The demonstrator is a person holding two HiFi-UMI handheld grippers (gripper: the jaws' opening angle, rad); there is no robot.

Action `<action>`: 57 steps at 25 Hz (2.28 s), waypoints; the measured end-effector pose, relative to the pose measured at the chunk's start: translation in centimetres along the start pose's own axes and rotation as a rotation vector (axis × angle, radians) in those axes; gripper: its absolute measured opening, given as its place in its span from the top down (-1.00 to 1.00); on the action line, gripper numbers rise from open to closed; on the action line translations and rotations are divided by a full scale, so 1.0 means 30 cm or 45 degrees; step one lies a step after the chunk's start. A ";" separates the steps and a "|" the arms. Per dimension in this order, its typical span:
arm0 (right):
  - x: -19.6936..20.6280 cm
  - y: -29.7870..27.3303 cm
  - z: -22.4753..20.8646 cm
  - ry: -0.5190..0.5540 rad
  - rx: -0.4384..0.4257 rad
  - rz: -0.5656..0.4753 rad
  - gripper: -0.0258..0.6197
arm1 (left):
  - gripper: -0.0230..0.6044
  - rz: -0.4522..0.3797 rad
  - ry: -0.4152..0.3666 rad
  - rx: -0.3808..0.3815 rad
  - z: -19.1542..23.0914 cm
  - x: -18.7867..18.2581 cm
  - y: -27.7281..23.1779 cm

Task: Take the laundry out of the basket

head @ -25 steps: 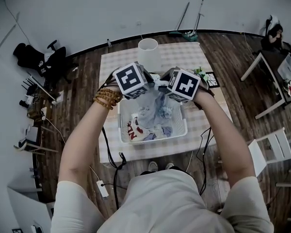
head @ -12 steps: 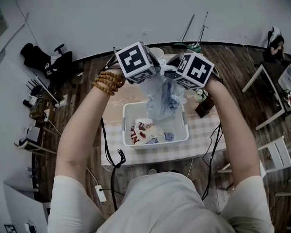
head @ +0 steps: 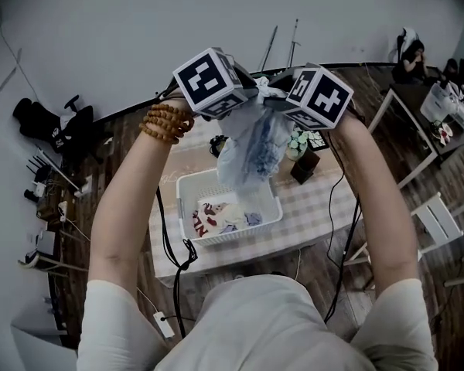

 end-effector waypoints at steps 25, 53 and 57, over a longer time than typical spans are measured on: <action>0.695 0.672 0.039 -0.470 0.383 0.408 0.56 | 0.74 -0.359 -0.363 0.489 -0.371 -0.736 -0.545; 1.600 -0.383 0.672 -0.835 -0.242 0.503 0.54 | 0.73 0.290 -0.371 0.784 -0.977 0.249 -1.551; 1.664 -0.423 0.727 -0.882 -0.238 0.518 0.46 | 0.70 0.336 -0.353 0.797 -1.036 0.303 -1.610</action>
Point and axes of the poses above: the fingertips, and each gripper's own axes: y backward along the fingers, z to its left, x out of its underside, the point moved 7 cm from there along y, backward along the fingers, and after that the axes turned 2 degrees about -z, right-handed, at the moved point
